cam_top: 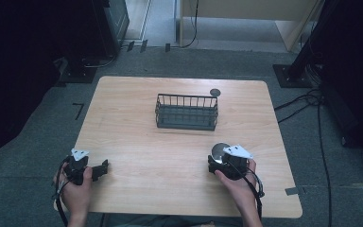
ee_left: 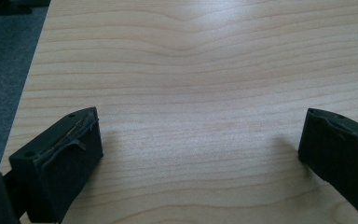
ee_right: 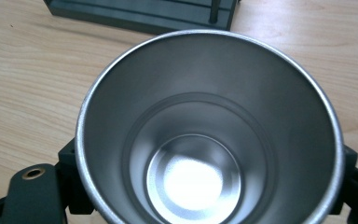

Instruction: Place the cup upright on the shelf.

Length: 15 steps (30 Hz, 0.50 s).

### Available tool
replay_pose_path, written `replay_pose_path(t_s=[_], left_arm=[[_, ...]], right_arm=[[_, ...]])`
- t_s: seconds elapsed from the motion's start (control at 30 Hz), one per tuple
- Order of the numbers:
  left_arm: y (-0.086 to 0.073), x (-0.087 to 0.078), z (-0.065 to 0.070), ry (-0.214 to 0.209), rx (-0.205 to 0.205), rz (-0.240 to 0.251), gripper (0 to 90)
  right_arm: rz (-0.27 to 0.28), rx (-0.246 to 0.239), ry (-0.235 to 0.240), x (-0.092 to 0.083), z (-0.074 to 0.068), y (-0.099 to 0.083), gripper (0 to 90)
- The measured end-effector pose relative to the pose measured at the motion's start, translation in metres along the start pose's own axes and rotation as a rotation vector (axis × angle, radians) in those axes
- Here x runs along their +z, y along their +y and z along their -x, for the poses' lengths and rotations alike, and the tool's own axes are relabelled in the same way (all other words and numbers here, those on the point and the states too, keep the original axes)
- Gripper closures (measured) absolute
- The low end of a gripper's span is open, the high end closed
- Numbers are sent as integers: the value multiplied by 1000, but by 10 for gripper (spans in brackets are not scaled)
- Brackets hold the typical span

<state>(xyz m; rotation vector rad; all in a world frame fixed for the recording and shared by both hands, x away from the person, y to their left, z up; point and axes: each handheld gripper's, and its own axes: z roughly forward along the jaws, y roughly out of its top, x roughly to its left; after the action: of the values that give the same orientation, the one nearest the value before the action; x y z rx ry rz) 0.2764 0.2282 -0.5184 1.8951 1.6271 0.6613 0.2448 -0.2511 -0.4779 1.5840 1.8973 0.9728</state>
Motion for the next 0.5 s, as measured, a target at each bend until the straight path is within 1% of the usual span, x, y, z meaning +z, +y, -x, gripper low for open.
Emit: replay_pose_path(t_s=[0.2,0.23,0.3,0.43,0.5], left_arm=[[0,0,0,0,0,0,0],[0,0,0,0,0,0,0],[0,0,0,0,0,0,0],[0,0,0,0,1,0,0],[0,0,0,0,0,1,0]], right_arm=[[13,-7,10,0,-2,9,183],[21,-10,13,0,-4,14,182],[23,-14,13,-1,-4,16,183],[40,-31,24,-2,-9,29,182],[44,-36,27,-2,-9,31,182]])
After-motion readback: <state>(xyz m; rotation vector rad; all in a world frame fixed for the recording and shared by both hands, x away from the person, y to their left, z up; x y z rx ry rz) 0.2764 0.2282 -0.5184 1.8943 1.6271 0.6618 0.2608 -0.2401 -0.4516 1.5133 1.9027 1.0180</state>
